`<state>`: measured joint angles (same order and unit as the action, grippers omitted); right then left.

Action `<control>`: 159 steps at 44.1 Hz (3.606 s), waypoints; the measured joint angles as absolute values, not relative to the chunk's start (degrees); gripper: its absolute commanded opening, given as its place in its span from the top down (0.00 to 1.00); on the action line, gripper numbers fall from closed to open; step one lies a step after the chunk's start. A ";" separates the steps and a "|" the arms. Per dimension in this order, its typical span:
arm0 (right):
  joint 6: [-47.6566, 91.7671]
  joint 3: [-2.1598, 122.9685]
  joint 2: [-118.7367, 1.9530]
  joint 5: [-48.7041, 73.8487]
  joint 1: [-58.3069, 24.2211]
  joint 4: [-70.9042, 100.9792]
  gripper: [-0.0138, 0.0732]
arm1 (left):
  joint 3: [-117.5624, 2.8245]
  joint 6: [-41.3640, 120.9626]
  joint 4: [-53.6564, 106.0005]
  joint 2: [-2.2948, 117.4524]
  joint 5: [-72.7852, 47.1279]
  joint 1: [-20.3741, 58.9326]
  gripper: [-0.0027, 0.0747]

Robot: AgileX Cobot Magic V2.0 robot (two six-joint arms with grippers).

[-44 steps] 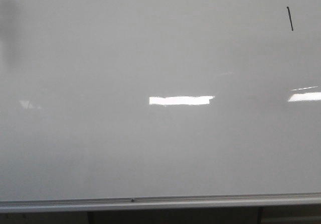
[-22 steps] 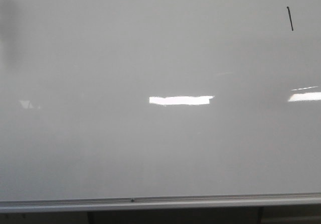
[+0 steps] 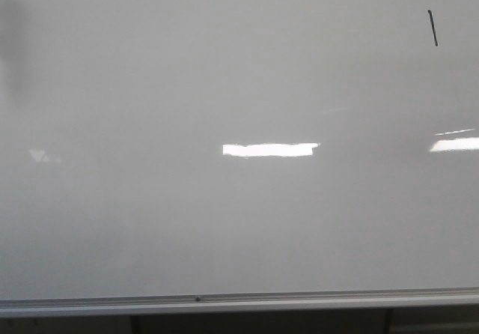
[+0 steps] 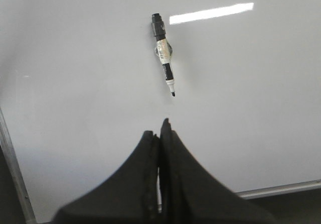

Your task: Write number 1 on whiteboard

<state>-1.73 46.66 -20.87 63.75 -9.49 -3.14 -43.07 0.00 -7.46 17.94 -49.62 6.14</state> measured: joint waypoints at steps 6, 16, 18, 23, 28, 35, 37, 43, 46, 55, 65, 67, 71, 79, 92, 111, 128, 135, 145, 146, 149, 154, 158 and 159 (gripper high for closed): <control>-1.73 46.62 -20.87 63.75 -9.49 -3.14 0.92 | -31.99 0.00 -7.14 12.32 -40.53 3.30 0.99; -1.73 46.62 -20.87 63.75 -9.49 -3.14 0.92 | -14.34 0.00 -0.64 4.11 -24.76 -0.80 0.99; -1.73 46.62 -20.87 63.75 -9.49 -3.14 0.92 | -11.85 0.00 0.44 2.63 -22.51 -1.08 0.99; -1.73 46.62 -20.87 63.75 -9.49 -3.14 0.92 | -6.13 0.00 1.75 -0.14 -17.30 -1.33 0.99; -1.73 46.62 -20.87 63.75 -9.49 -3.14 0.92 | -1.16 0.00 1.76 -0.14 -11.09 -1.33 0.99; -1.73 46.53 -20.87 63.75 -9.49 -3.14 0.92 | 0.30 0.00 0.35 -0.14 -2.88 -1.42 0.99; -1.73 46.53 -20.87 63.75 -9.49 -3.14 0.92 | 0.30 0.00 0.00 -0.14 -1.99 -1.42 0.99; -1.73 46.53 -20.87 63.75 -9.49 -3.14 0.92 | 0.30 0.00 0.00 -0.14 -0.65 -1.42 0.99; -1.73 46.53 -20.87 63.75 -9.49 -3.14 0.92 | 0.30 0.00 0.00 -0.14 -0.55 -1.42 0.99; -1.73 46.53 -20.87 63.75 -9.49 -3.14 0.92 | 0.30 0.00 0.00 -0.14 0.00 -1.42 0.99; -1.73 46.53 -20.87 63.75 -9.49 -3.14 0.92 | 0.30 0.00 0.00 -0.14 0.00 -1.42 0.99; -1.73 46.53 -20.87 63.75 -9.49 -3.14 0.92 | 0.30 0.00 0.00 -0.14 0.00 -1.42 0.99; -1.73 46.53 -20.87 63.75 -9.49 -3.14 0.92 | 0.30 0.00 0.00 -0.14 0.00 -1.42 0.99; -1.73 46.39 -20.63 63.60 -9.49 -3.14 0.92 | 0.30 0.00 0.00 -0.14 0.00 -1.42 0.99; -1.73 31.01 -11.28 47.95 -6.17 -3.65 0.92 | 0.30 0.00 0.00 -0.14 0.00 -1.42 0.99; -1.73 2.57 0.50 15.80 -0.78 -3.69 0.92 | 0.30 0.00 0.00 -0.14 0.00 -1.42 0.99; -1.82 -1.60 0.59 4.30 -0.13 -3.34 0.92 | 0.30 0.00 0.00 -0.14 0.00 -1.42 0.99; -1.82 -1.60 0.59 2.52 -0.13 -3.17 0.92 | 0.30 0.00 0.00 -0.14 0.00 -1.42 0.99; -1.82 -1.60 0.59 0.40 -0.13 -3.08 0.92 | 0.30 0.00 0.00 -0.14 0.00 -1.42 0.99; -1.82 -1.60 0.59 0.00 -0.13 -3.08 0.92 | 0.30 0.00 0.00 -0.14 0.00 -1.42 0.99; -1.82 -1.60 0.59 0.00 -0.13 -3.08 0.92 | 0.30 0.00 0.00 -0.14 0.00 -1.42 0.99; -1.82 -1.60 0.59 0.00 -0.13 -3.08 0.92 | 0.30 0.00 0.00 -0.14 0.00 -1.42 0.99; -1.82 -1.60 0.59 0.00 -0.13 -3.08 0.92 | 0.30 0.00 0.00 -0.14 0.00 -1.42 0.99; -1.82 -1.60 0.59 0.00 -0.13 -3.08 0.92 | 0.30 0.00 0.00 -0.14 0.00 -1.42 0.99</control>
<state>-1.82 -1.60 0.59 0.00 -0.13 -3.08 0.30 0.00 0.00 -0.14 0.00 -1.42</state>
